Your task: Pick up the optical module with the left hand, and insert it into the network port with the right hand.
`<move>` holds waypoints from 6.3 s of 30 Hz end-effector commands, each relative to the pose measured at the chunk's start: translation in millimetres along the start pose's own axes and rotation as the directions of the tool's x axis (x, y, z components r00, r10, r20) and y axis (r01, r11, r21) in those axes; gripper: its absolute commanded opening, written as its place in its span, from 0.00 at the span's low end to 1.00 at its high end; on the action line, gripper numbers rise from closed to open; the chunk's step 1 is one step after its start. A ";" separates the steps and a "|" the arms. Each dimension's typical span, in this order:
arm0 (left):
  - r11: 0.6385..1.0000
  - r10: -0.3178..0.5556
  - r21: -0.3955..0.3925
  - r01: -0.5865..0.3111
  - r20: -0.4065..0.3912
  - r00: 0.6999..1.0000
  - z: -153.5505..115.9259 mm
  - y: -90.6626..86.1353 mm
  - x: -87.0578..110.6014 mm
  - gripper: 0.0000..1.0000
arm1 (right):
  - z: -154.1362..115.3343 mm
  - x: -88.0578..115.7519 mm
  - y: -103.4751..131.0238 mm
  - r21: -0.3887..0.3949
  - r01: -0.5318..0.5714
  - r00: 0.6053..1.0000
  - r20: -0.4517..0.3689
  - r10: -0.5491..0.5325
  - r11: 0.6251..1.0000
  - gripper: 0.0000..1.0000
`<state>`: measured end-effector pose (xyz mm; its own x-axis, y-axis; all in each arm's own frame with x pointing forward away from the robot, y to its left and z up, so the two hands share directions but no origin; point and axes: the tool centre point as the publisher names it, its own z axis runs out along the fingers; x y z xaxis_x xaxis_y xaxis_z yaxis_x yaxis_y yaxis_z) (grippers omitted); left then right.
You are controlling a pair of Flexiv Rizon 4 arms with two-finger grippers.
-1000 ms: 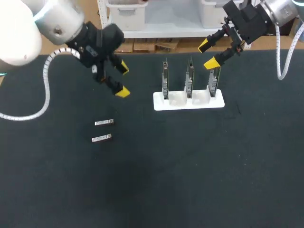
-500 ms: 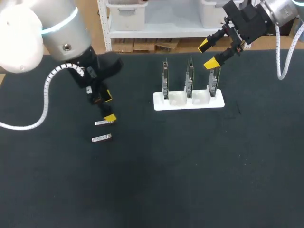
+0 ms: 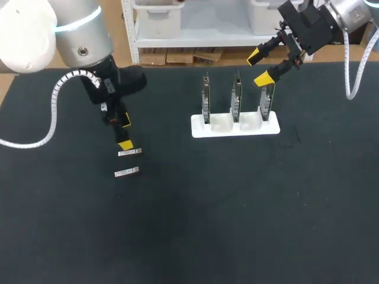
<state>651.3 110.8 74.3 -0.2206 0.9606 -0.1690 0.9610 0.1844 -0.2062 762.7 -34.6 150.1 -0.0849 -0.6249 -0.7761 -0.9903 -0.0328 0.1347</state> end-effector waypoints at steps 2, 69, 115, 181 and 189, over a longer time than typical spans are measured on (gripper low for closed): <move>1.000 0.002 0.010 -0.002 -0.007 1.000 0.0 4.2 -1.5 1.00 | 0.1 0.0 1.1 0.003 0.000 1.000 0.000 0.000 1.000 1.00; 0.984 0.070 -0.163 -0.078 -0.055 0.996 56.9 20.0 15.2 1.00 | 0.1 0.0 1.1 0.003 0.000 1.000 0.000 0.000 1.000 1.00; 0.981 -0.006 -0.195 -0.009 -0.078 0.997 65.0 36.2 30.0 1.00 | 0.1 0.0 1.1 0.003 0.000 1.000 0.000 0.000 1.000 1.00; 0.967 -0.092 -0.249 0.048 -0.165 0.982 76.2 44.4 28.1 1.00 | 0.1 0.0 1.1 0.003 0.000 1.000 0.000 0.000 1.000 1.00; 0.967 -0.095 -0.250 0.053 -0.160 0.983 75.7 44.9 29.9 1.00 | 0.1 0.0 1.1 0.003 0.000 1.000 0.000 0.000 1.000 1.00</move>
<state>675.5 131.7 -12.7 -0.2822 0.9593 0.0071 0.9589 0.2818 0.0318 762.7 -34.7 150.1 -0.0848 -0.6248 -0.7761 -0.9904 -0.0327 0.1346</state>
